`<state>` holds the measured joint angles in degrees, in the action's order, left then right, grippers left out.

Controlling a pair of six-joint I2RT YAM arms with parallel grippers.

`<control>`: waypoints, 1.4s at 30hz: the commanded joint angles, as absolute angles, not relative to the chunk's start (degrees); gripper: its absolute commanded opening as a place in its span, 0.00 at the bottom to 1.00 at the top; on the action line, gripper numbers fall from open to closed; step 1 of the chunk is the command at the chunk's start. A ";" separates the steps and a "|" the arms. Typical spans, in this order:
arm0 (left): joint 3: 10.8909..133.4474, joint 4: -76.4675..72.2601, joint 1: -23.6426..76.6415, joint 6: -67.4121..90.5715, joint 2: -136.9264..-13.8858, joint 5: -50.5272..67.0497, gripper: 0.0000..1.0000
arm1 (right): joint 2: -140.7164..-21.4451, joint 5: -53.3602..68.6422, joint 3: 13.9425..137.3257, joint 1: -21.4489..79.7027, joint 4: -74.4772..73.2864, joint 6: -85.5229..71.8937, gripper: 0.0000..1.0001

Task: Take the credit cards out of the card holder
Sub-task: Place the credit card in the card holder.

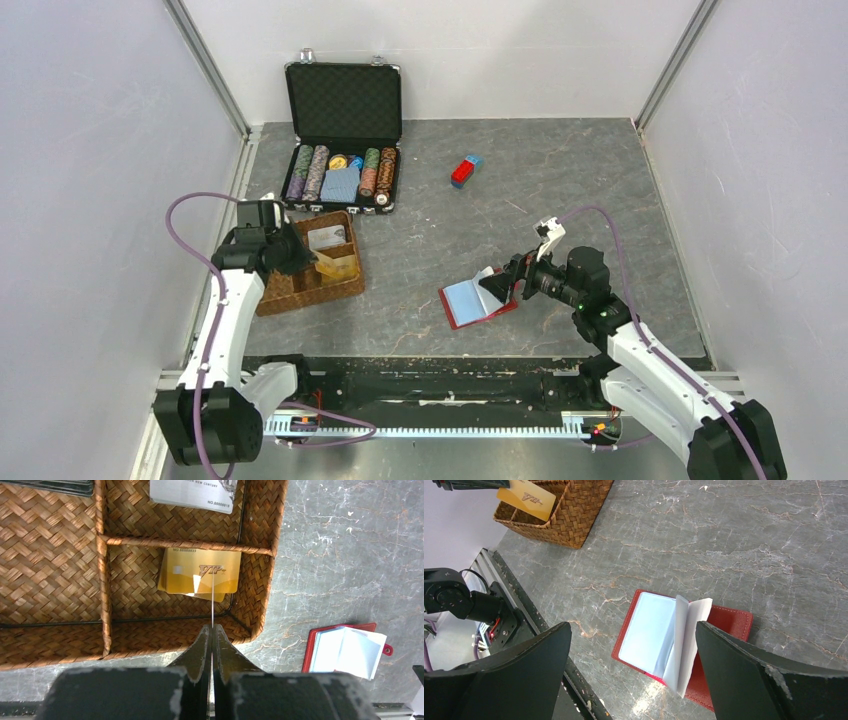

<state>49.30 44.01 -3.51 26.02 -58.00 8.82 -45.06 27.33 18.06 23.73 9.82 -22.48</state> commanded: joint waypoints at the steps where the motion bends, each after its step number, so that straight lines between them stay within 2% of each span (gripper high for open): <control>1: 49.04 36.78 -3.60 27.12 -59.30 11.01 0.02 | -45.14 28.92 20.23 23.62 12.41 -22.73 0.97; 27: 41.33 25.38 -3.54 32.03 -64.07 16.15 0.02 | -43.40 26.57 23.12 23.57 6.66 -18.81 0.98; 39: 41.10 24.70 -3.56 33.15 -66.13 14.18 0.02 | -44.60 27.55 23.51 23.62 7.25 -18.36 0.98; 42: 41.42 25.62 -3.57 33.06 -66.64 13.17 0.10 | -44.91 27.86 23.51 23.63 7.29 -18.45 0.98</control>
